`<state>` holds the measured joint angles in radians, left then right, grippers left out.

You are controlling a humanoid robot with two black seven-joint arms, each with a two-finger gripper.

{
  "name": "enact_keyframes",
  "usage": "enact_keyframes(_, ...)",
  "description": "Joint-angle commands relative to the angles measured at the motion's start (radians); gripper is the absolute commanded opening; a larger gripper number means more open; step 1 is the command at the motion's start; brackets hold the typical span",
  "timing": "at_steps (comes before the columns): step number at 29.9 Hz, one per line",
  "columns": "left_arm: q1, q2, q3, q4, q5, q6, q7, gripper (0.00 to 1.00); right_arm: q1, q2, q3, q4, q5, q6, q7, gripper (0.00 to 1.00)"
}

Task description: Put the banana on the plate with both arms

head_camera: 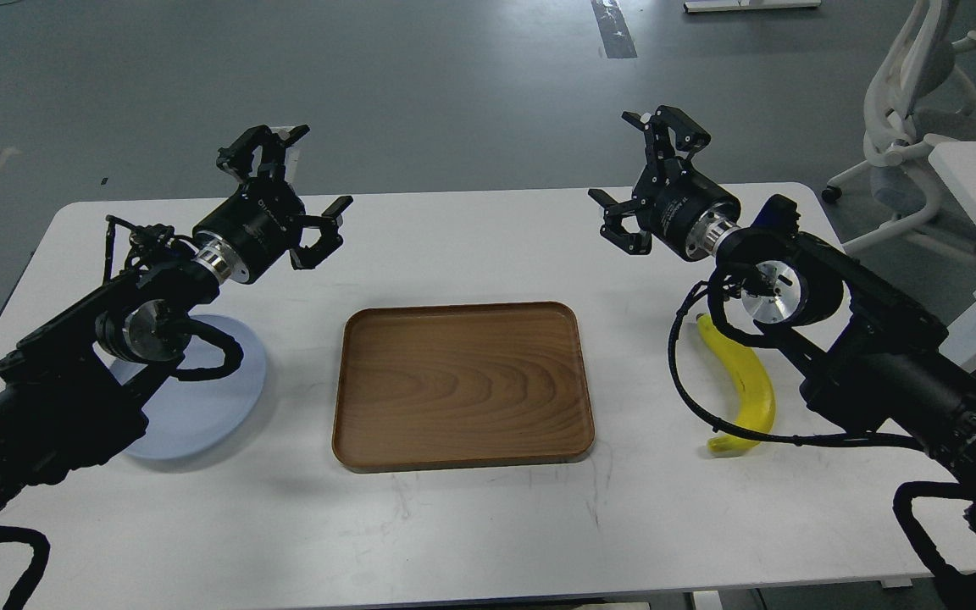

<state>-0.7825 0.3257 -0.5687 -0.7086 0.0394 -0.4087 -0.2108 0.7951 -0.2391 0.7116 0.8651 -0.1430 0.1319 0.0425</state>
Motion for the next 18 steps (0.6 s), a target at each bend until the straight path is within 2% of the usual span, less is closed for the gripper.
enact_keyframes(1,0.003,-0.008,0.004,-0.002,0.007,-0.004,-0.012,0.98,0.001,0.017,-0.009,-0.001,0.0,0.0,-0.01,1.0)
enact_keyframes(4,0.009,-0.007,0.003,0.0,0.007,0.001,-0.025,0.98,0.004,0.024,-0.014,-0.003,-0.001,0.0,-0.01,1.0)
enact_keyframes(18,0.012,-0.005,0.004,0.0,0.008,0.01,-0.021,0.98,0.018,0.037,-0.014,-0.008,-0.001,-0.002,-0.01,1.0)
